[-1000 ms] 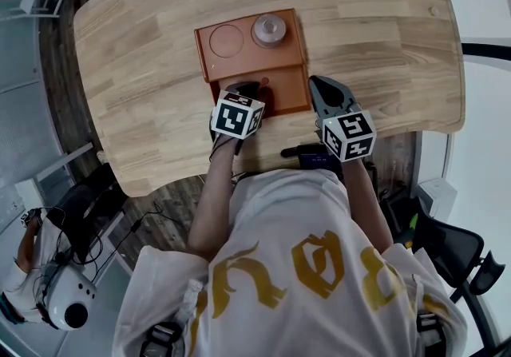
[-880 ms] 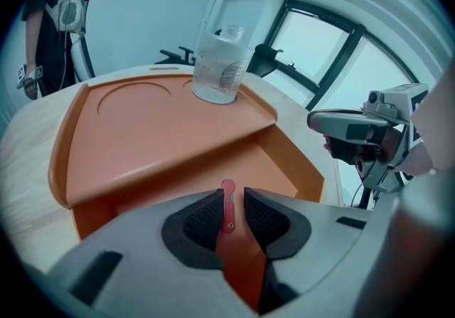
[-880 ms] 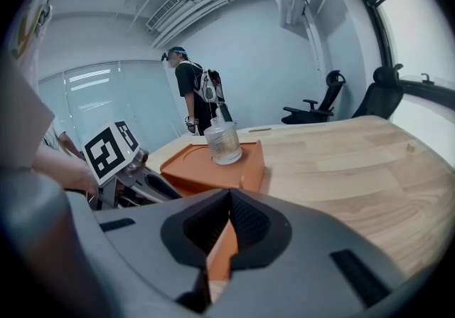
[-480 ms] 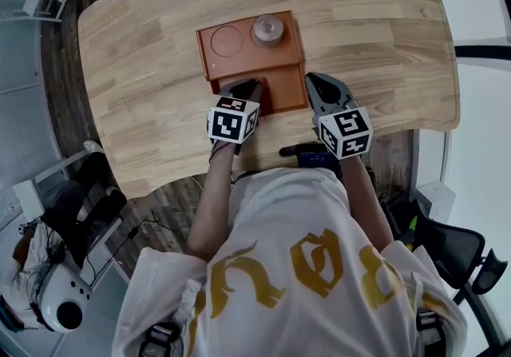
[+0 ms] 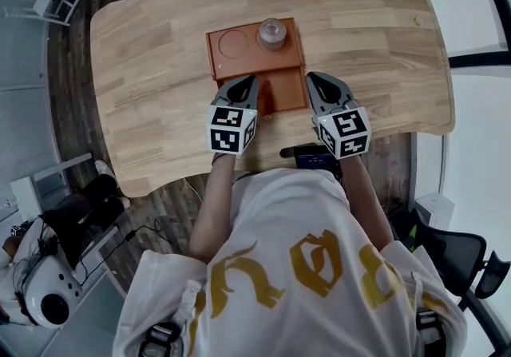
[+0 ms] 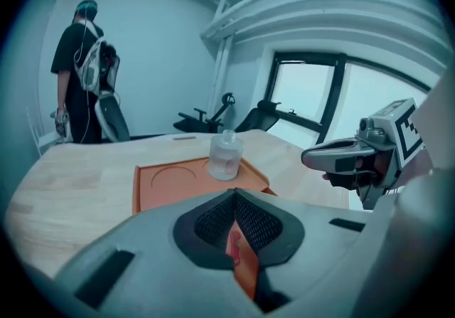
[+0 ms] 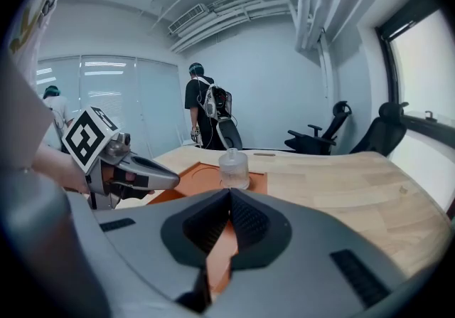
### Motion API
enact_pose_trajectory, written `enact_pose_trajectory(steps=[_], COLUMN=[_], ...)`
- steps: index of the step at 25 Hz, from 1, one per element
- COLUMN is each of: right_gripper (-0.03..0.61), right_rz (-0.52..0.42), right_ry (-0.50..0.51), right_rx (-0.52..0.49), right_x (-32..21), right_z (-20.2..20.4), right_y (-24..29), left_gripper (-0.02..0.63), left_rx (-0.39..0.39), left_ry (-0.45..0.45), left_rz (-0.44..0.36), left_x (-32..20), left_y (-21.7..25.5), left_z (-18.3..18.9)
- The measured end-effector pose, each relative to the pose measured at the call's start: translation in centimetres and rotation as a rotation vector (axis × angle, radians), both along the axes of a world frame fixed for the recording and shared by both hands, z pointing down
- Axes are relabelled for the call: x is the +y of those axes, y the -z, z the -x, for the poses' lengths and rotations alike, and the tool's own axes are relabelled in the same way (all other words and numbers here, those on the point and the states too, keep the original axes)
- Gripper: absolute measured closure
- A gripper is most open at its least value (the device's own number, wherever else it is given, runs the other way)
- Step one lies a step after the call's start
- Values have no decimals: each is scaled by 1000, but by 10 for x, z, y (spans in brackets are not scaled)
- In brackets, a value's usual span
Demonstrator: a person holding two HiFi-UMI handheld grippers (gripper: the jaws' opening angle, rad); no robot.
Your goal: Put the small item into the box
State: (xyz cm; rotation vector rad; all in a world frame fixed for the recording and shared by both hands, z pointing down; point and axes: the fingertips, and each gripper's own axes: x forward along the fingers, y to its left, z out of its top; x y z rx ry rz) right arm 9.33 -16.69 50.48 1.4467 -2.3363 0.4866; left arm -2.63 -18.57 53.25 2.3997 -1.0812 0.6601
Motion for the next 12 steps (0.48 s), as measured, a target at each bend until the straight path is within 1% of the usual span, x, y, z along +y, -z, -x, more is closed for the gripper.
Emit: enact_pose_trajectory(steps=[2,4,6,9,12], right_gripper=[566,566,566,566,566], right_rz=[-24,-46,-79,-149,-187], right_ry=[14,2,-37,-93,-106], right_rx=[16,6,-31,-70,-62], right_x=[0,0,1,4,9], right_z=[4,5,2,-1,-1], right_y=[9,20,35,59,73], left_gripper=[603,603,603,603,603], left_rx=[6,52,89,91,99], left_ry=[-13,-8,10,34,41], left_rz=[-62,-80,-100,-181,-225], left_x=[2,4,6,7,10], left_y=[16,29,41,61,78], left_z=[1,0,2,8,12])
